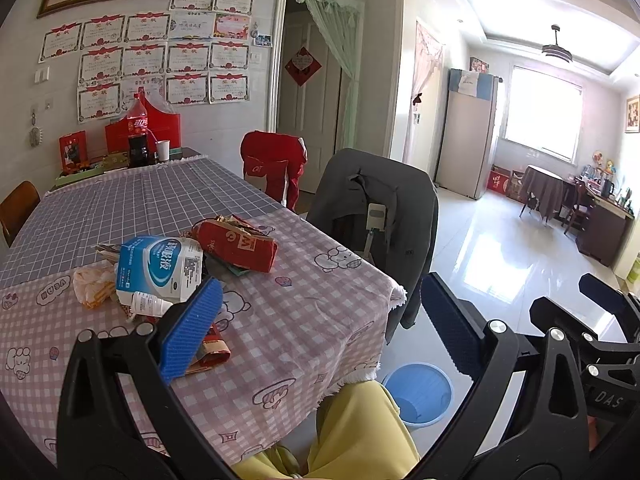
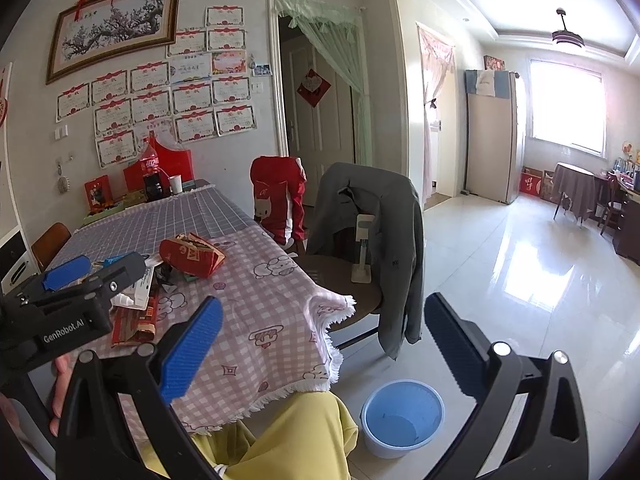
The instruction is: Collect trash
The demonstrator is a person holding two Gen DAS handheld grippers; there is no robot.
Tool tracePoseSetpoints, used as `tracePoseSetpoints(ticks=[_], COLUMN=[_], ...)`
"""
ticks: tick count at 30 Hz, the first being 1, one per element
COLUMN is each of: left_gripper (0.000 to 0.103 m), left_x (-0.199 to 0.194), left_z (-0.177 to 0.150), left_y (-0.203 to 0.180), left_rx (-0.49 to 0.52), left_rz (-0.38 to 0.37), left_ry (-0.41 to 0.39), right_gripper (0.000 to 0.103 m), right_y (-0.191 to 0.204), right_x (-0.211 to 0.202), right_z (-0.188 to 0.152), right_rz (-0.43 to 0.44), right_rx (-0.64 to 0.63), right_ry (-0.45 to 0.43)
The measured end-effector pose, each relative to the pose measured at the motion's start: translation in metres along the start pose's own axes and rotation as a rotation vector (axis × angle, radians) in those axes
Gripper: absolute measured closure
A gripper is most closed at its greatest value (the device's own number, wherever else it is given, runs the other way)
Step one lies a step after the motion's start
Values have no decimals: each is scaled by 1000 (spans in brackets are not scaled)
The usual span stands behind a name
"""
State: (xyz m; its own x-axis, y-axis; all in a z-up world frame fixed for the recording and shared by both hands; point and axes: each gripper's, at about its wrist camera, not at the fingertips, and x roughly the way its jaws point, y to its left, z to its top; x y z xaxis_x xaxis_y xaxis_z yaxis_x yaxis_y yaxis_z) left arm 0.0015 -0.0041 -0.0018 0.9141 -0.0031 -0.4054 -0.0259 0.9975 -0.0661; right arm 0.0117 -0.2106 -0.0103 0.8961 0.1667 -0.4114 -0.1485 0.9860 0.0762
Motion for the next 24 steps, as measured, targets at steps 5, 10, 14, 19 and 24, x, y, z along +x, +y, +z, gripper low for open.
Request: tracePoseSetpoints(ticks=[5, 10, 14, 19, 24], left_gripper=[6, 6, 6, 6, 6], left_x=[0, -1, -1, -1, -1], left_z=[-2, -1, -1, 0, 0], left_y=[-2, 0, 0, 3, 3], left_rx=[1, -2, -6, -8, -7], left_rz=[-4, -5, -3, -5, -7], left_ry=[4, 3, 7, 7, 8], right_gripper=[4, 4, 4, 4, 4], right_y=[1, 3, 3, 2, 3], right_x=[2, -1, -2, -2, -2], right_z=[-1, -1, 1, 1, 1], right_rz=[5, 20, 26, 25, 20], right_rx=[-8, -13, -8, -3, -13], right_ry=[7, 7, 6, 7, 14])
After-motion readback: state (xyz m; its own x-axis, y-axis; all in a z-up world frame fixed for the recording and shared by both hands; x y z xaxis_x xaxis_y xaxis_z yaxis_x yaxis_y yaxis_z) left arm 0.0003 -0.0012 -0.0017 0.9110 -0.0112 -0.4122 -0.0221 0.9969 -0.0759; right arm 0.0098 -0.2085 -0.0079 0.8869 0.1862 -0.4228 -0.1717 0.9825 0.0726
